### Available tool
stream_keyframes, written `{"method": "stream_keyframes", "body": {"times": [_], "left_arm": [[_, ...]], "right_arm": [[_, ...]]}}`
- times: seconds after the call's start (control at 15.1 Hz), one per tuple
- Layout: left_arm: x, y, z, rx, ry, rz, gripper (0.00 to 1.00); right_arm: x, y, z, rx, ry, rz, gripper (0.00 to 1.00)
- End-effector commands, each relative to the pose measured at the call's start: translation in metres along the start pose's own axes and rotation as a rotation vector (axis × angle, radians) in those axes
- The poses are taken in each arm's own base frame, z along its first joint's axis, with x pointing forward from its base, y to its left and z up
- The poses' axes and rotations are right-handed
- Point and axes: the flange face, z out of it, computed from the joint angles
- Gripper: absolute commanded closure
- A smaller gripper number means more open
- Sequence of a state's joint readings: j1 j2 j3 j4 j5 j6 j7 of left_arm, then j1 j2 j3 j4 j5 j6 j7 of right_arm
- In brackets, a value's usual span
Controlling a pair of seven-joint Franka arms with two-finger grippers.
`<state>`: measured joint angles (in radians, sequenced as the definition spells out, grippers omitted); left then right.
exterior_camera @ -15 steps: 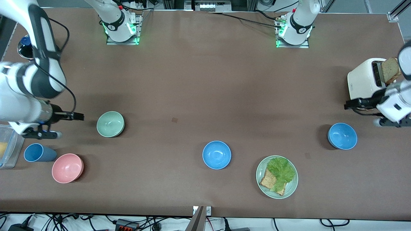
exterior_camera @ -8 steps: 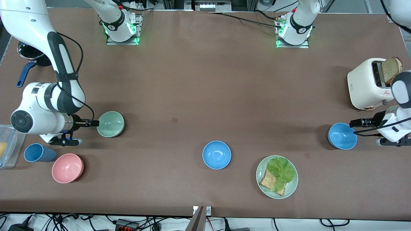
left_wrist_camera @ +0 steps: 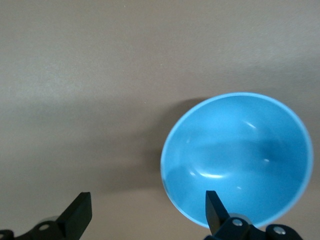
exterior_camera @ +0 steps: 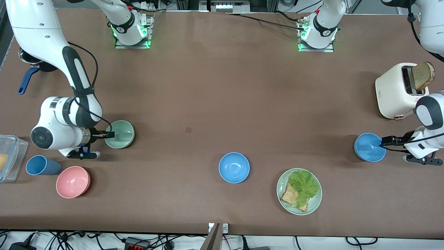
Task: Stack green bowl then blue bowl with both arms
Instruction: 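Carry the green bowl to the table middle while the left gripper lifts the blue bowl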
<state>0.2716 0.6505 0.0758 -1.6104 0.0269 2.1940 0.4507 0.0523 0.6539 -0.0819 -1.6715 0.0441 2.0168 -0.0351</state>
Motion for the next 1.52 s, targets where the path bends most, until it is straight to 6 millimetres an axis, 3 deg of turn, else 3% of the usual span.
{"method": "stream_keyframes", "body": {"times": [0.0, 0.2, 0.33, 0.46, 0.53, 0.6, 0.8, 0.99, 1.13, 1.33, 1.46], "left_arm": [[0.007, -0.004, 0.012, -0.001, 0.015, 0.057, 0.05], [0.008, 0.001, 0.016, -0.005, 0.009, 0.076, 0.17], [0.007, 0.0, 0.024, -0.011, 0.001, 0.077, 0.33], [0.006, 0.0, 0.03, -0.026, 0.001, 0.067, 0.51], [0.006, 0.0, 0.033, -0.034, 0.0, 0.067, 0.57], [0.004, -0.003, 0.04, -0.041, 0.0, 0.074, 0.6], [0.005, -0.006, 0.045, -0.057, 0.029, 0.113, 0.74], [0.002, -0.004, 0.043, -0.075, 0.003, 0.112, 0.93], [0.0, -0.002, 0.034, -0.094, -0.018, 0.111, 0.99], [-0.002, -0.001, 0.027, -0.105, -0.031, 0.111, 0.99], [-0.005, 0.002, 0.016, -0.118, -0.05, 0.112, 0.99]], "right_arm": [[0.002, -0.007, 0.004, 0.02, -0.01, 0.012, 0.56], [0.002, -0.01, 0.002, 0.017, -0.008, -0.01, 0.97], [0.001, -0.022, -0.007, 0.017, -0.001, -0.029, 1.0], [-0.003, -0.04, -0.029, 0.018, -0.018, -0.049, 1.0], [-0.004, -0.059, -0.039, 0.015, -0.028, -0.08, 1.0], [-0.004, -0.08, -0.051, 0.015, -0.033, -0.108, 1.0], [-0.019, -0.178, -0.071, 0.025, -0.029, -0.249, 1.0], [-0.05, -0.274, -0.065, 0.011, -0.027, -0.233, 1.0], [-0.078, -0.339, -0.059, 0.041, -0.032, -0.175, 1.0], [-0.112, -0.422, -0.048, 0.171, 0.003, -0.146, 1.0], [-0.123, -0.448, -0.028, 0.153, 0.018, -0.111, 1.0]]}}
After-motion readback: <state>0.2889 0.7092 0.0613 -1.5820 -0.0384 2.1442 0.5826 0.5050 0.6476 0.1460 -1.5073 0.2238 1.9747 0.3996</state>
